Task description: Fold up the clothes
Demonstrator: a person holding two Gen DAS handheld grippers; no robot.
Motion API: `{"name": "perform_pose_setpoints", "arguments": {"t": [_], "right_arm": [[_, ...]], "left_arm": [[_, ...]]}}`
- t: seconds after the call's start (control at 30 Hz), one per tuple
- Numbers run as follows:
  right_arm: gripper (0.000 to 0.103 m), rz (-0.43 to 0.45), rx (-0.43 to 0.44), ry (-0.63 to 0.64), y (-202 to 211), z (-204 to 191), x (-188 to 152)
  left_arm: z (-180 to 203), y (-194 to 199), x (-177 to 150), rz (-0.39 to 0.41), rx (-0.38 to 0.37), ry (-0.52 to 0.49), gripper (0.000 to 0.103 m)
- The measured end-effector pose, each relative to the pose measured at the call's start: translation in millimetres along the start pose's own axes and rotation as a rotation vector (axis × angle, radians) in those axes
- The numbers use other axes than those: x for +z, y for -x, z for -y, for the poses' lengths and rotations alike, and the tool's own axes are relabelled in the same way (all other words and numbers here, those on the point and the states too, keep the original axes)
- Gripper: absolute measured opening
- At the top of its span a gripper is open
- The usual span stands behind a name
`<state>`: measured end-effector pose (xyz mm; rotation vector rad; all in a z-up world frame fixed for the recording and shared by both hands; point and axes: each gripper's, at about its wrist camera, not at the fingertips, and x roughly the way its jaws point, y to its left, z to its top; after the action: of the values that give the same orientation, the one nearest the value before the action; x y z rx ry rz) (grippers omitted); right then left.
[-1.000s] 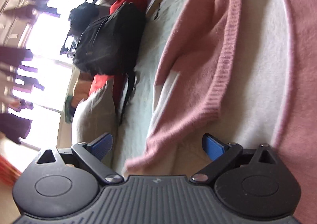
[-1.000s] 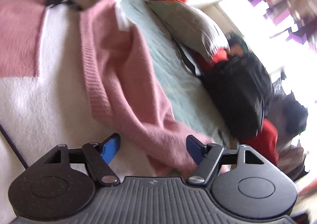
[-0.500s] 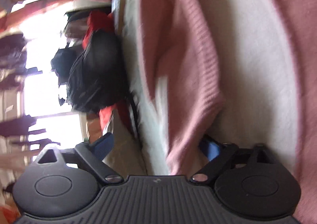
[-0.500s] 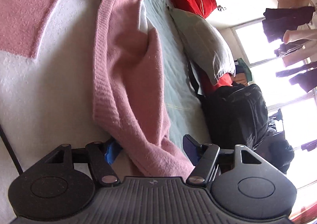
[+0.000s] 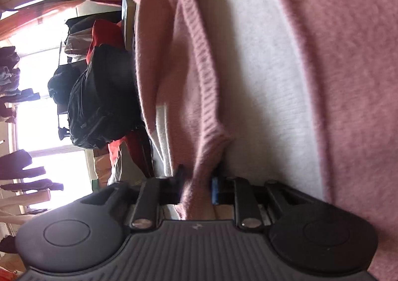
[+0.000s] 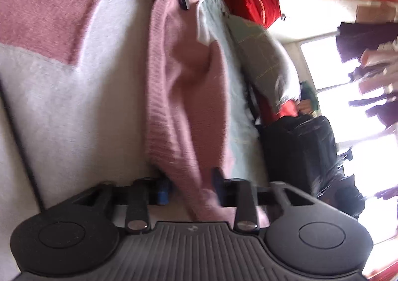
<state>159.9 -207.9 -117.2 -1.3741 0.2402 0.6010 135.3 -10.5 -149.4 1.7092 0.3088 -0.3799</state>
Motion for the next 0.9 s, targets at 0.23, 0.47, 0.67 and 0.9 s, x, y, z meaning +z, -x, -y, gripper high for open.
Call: {"name": "perform_pose_setpoints", "arguments": {"t": [0.23,0.47,0.67,0.9], "right_arm": [[0.016,-0.021,0.054,-0.003,4,-8,2],[0.016,0.022,0.044,-0.173,9,56,1],[0.016,0.055,-0.013,-0.297,-8,105,-1],[0.016,0.048,-0.017,-0.478,-67,155,-2]], "left_arm": [[-5,2,4,-0.037,-0.001,0.069,0.007],[-67,-1,-6,-0.045,0.083,0.262,0.007],[-117,-32,-21,-0.07,0.113,0.436,0.007],[-157,-80,-51,-0.122,0.099,0.668,0.007]]}}
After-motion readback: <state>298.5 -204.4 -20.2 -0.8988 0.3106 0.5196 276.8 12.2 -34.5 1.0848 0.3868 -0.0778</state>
